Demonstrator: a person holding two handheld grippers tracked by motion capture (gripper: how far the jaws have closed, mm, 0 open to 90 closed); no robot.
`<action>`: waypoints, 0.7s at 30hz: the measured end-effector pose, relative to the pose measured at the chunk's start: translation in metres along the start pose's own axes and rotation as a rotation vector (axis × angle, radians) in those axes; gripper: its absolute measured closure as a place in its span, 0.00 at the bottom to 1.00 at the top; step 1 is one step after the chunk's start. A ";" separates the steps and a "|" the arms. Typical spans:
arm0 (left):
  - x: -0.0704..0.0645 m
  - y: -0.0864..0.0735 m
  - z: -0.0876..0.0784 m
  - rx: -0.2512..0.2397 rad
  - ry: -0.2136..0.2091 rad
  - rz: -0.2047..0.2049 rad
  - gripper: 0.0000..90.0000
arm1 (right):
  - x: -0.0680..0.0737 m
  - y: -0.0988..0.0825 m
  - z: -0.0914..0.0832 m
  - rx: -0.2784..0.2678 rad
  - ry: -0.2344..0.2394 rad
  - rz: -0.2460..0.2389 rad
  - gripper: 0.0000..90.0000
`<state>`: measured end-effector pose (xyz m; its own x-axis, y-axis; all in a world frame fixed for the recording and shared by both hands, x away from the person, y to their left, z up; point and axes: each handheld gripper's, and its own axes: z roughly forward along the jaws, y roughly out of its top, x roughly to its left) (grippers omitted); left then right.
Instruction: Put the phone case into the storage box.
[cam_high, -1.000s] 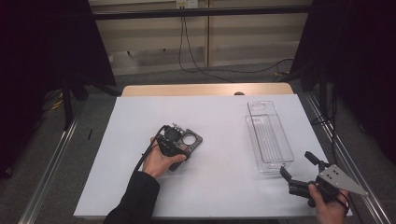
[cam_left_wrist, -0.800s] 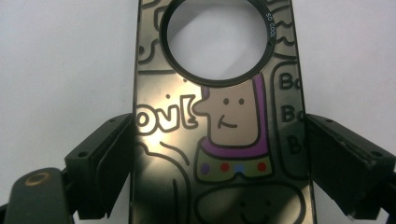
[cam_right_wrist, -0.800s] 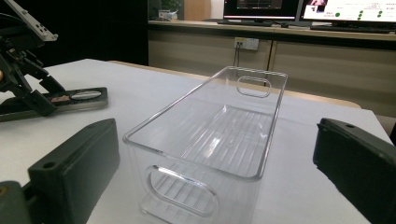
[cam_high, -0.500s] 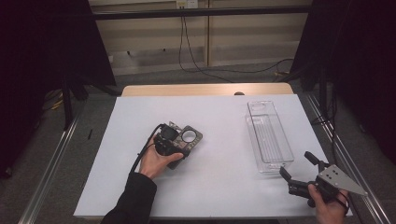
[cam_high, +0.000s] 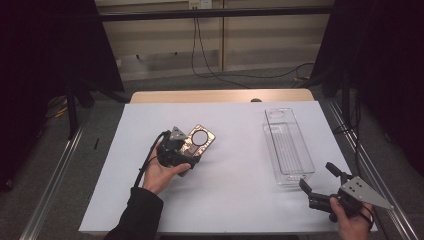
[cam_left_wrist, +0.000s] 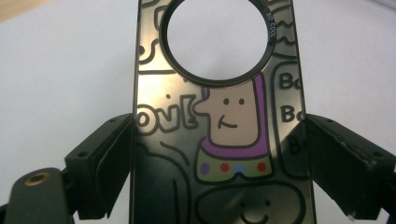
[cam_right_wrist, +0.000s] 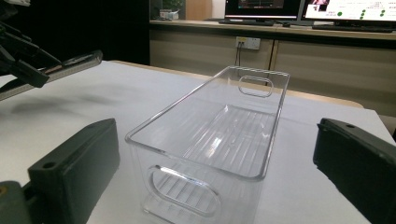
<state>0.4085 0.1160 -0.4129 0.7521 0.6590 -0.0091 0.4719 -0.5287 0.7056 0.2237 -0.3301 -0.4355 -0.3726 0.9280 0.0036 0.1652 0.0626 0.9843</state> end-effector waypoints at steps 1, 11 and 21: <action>0.001 -0.001 -0.003 -0.015 0.006 0.000 0.14 | 0.000 0.000 0.000 0.000 0.001 -0.001 0.00; 0.008 -0.007 -0.033 -0.186 0.030 -0.019 0.14 | 0.000 0.000 0.000 -0.003 0.009 0.003 0.00; 0.011 -0.027 -0.054 -0.302 0.021 -0.020 0.14 | 0.001 0.000 0.000 -0.007 0.013 0.006 0.00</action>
<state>0.3791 0.1671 -0.3937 0.7327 0.6804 -0.0123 0.3259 -0.3351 0.8840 0.2237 -0.3294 -0.4350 -0.3837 0.9234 0.0118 0.1616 0.0545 0.9854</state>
